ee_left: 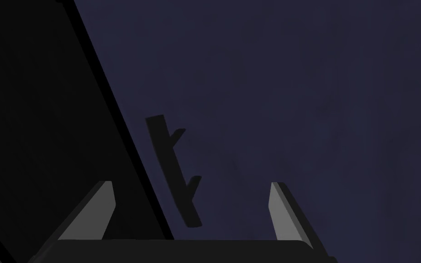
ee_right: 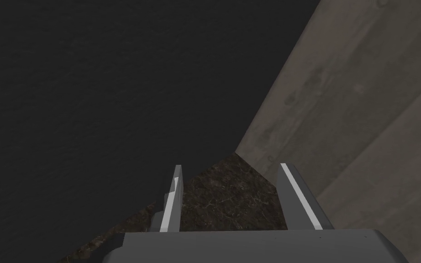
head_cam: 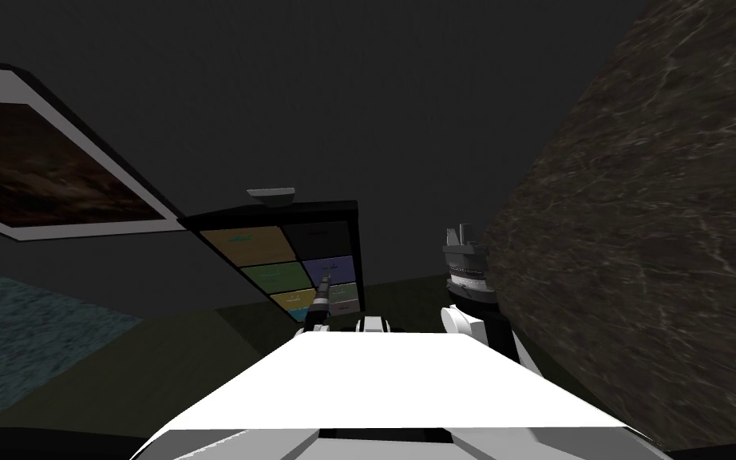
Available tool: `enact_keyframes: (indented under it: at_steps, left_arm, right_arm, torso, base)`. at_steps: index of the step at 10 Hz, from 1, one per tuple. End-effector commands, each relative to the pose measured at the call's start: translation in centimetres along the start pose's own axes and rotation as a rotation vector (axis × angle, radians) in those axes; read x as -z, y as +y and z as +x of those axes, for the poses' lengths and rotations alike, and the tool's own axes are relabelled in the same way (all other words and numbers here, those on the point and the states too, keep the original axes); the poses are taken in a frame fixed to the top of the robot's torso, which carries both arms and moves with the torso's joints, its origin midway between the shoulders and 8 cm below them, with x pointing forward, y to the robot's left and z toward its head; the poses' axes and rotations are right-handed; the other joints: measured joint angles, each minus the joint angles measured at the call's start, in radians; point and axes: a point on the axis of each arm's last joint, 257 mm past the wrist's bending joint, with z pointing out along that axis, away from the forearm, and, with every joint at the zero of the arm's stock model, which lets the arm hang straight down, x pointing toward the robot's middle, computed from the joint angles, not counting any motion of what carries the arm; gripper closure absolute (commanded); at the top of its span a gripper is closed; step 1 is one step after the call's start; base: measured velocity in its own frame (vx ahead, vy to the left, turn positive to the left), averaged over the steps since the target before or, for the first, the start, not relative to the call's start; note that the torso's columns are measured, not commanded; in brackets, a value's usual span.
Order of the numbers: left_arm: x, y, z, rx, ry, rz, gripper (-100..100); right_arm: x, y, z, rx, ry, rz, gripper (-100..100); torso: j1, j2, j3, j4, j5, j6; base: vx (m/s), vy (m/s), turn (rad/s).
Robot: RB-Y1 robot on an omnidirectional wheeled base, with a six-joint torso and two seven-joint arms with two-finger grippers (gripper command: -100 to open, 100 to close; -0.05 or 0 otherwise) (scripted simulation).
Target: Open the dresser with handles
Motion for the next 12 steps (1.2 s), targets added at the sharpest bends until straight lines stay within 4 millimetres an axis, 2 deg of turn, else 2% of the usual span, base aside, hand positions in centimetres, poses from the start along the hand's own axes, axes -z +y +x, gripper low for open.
enact_keyframes:
  at_steps: [1, 2, 4, 8, 9, 12]
  left_arm:
    - [-0.5, -0.3, -0.2, -0.001, 0.000, -0.001, -100]
    - [0.2, 0.3, 0.1, 0.001, 0.001, -0.003, 100]
    - [-0.2, -0.5, 0.2, 0.002, 0.005, 0.004, 100]
    - [-0.2, -0.7, 0.2, 0.001, 0.008, -0.002, 100]
    - [-0.2, -0.4, -0.4, -0.024, 0.022, -0.001, -100]
    - [-0.3, -0.1, -1.6, -0.074, 0.049, 0.004, -100]
  right_arm:
    - [0.0, 0.0, 0.0, 0.000, 0.000, 0.000, 0]
    - [0.0, 0.0, 0.0, 0.000, 0.000, 0.000, 0]
    - [0.0, 0.0, 0.0, 0.000, 0.000, 0.000, 0]
    - [0.0, 0.0, 0.0, 0.000, 0.000, 0.000, 0]
    - [0.0, 0.0, 0.0, 0.000, 0.000, 0.000, 0]
    - [0.0, 0.0, 0.0, 0.000, 0.000, 0.000, 0]
  torso:
    - [0.000, -0.002, -0.001, -0.001, 0.000, 0.000]
    - [-0.001, 0.001, 0.000, 0.000, 0.000, 0.000]
    - [0.003, -0.002, 0.000, -0.003, 0.002, 0.000]
    - [-0.001, 0.002, 0.001, 0.001, 0.000, 0.000]
    - [0.000, -0.003, -0.002, -0.001, 0.000, 0.000]
    - [0.000, -0.002, -0.001, -0.001, 0.000, 0.000]
  base:
    - [0.034, 0.004, -0.002]
    - [-0.024, 0.003, 0.008]
    - [-0.073, -0.012, 0.014]
    - [-0.152, -0.019, 0.012]
    - [-0.017, -0.003, -0.003]
    - [0.014, 0.002, 0.000]
